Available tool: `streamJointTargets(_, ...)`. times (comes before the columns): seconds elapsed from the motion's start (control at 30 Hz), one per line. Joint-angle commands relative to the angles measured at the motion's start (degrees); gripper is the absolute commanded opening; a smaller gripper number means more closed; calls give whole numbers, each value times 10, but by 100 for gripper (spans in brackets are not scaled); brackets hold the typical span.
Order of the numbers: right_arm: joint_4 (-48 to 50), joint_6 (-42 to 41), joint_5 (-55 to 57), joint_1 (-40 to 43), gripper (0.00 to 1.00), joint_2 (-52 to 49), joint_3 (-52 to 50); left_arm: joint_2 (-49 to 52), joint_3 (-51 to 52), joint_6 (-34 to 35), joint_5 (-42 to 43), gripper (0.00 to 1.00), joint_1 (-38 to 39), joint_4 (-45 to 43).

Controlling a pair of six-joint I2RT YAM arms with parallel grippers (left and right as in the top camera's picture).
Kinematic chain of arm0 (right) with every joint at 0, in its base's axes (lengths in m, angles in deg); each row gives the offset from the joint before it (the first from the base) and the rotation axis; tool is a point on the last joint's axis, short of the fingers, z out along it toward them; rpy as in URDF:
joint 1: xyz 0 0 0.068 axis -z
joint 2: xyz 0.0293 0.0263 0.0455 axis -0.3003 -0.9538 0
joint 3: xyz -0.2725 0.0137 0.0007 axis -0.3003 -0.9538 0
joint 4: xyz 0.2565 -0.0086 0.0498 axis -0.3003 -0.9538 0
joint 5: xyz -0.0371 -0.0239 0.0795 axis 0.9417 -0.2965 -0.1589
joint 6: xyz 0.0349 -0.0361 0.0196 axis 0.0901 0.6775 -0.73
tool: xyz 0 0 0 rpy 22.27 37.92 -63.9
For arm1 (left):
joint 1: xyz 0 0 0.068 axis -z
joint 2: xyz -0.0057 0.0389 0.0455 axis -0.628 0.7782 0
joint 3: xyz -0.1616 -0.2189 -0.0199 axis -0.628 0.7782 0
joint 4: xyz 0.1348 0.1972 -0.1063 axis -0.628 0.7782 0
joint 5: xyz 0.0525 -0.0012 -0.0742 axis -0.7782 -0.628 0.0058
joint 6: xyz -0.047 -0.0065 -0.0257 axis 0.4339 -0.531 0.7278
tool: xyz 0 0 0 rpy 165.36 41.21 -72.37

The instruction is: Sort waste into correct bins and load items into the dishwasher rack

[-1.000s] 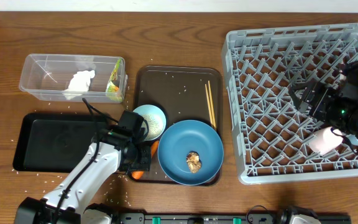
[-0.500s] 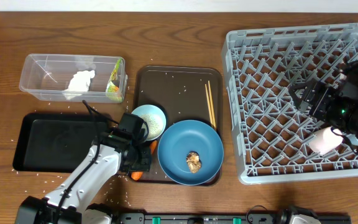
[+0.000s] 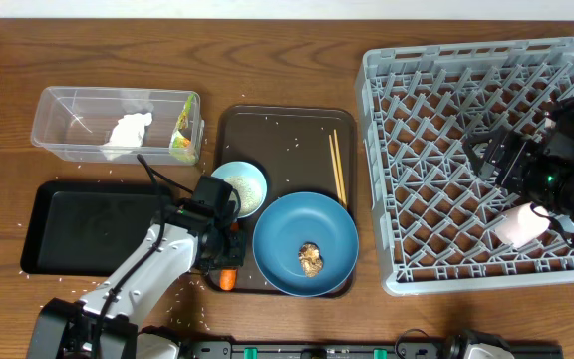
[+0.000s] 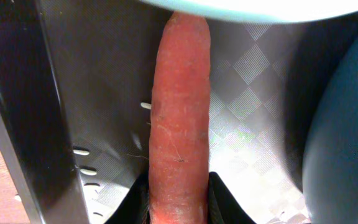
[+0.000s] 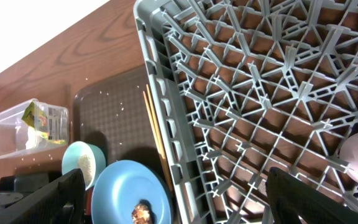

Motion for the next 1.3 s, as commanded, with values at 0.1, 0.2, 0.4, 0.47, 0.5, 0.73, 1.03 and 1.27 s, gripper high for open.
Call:
streamJointTargets(0.1, 0, -5, 0, -4, 86, 0, 0, -18, -22, 10, -9, 14, 2, 55)
streamJointTargets(0.2, 0, -5, 0, -4, 86, 0, 0, -54, -47, 10, -9, 14, 2, 95)
streamJointTargets(0.4, 0, -5, 0, -4, 86, 0, 0, -124, -95, 32, -23, 13, -21, 155)
streamJointTargets(0.47, 0, -5, 0, -4, 87, 0, 0, -141, -108, 66, -63, 11, -43, 182)
streamJointTargets(0.5, 0, -5, 0, -4, 87, 0, 0, -149, -111, 83, -87, 10, -59, 194)
streamJointTargets(0.73, 0, -5, 0, -4, 87, 0, 0, -164, -111, 102, -127, 10, -200, 197)
streamJointTargets(1.03, 0, -5, 0, -4, 87, 0, 0, -143, -101, 197, -147, 10, -430, 101)
streamJointTargets(1.27, 0, -5, 0, -4, 87, 0, 0, -80, -80, 323, -147, 10, -491, 74)
